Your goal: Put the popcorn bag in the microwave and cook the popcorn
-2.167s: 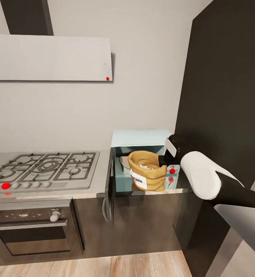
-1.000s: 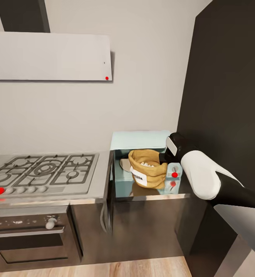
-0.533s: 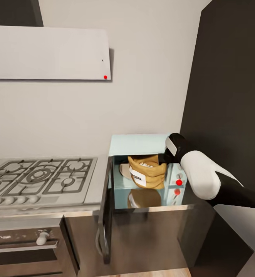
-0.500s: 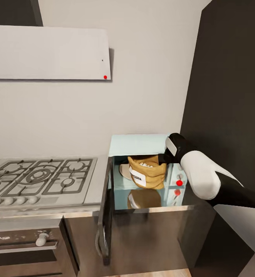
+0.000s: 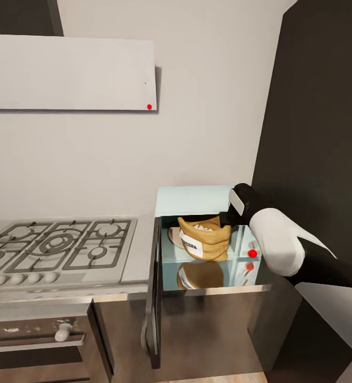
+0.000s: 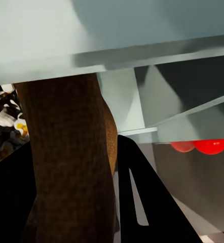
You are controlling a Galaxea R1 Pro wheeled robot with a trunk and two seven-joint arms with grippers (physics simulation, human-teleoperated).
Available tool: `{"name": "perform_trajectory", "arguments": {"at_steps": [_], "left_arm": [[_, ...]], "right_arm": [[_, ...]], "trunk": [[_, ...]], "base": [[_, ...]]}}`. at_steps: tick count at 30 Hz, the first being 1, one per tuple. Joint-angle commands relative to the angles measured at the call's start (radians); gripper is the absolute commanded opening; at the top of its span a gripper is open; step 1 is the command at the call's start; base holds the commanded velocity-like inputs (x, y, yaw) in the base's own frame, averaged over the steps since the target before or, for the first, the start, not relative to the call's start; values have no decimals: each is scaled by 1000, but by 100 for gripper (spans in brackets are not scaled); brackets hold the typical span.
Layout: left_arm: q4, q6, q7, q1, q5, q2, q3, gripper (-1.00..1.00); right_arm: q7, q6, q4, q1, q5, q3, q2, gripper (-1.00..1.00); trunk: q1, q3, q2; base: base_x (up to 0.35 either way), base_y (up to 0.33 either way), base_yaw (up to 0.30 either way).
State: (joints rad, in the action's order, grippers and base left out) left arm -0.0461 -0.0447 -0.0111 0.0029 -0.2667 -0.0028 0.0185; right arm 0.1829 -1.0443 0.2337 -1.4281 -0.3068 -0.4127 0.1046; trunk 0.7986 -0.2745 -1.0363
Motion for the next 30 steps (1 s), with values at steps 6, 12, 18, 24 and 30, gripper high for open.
{"name": "perform_trajectory", "arguments": {"at_steps": [6,12,18,24,30], "left_arm": [[-1,-1,-1,0,-3,0,1,100],[-1,-2,-1,0,-3,0,1,100],[-1,-1,-1,0,-3,1,1,100],[-1,-2,-1,0,-3,0,1,100],[-1,-2,-2,0,-3,-1,3,100]], "right_arm": [[1,-3,-5,0,5,-9,1,-100],[0,-3,-5,0,6,-9,1,-100],[-1,-3,-5,0,6,-13,1,100],[-2,-3,-4,0,5,-14,1,100],[-2,-3,14,0,3,-15,1,100]], "trunk": [[0,-1,-1],[0,-1,-1],[0,-1,-1],[0,-1,-1],[0,-1,-1]], "base": [[0,1,0],[0,0,0],[0,0,0],[0,0,0],[-44,0,0]]}}
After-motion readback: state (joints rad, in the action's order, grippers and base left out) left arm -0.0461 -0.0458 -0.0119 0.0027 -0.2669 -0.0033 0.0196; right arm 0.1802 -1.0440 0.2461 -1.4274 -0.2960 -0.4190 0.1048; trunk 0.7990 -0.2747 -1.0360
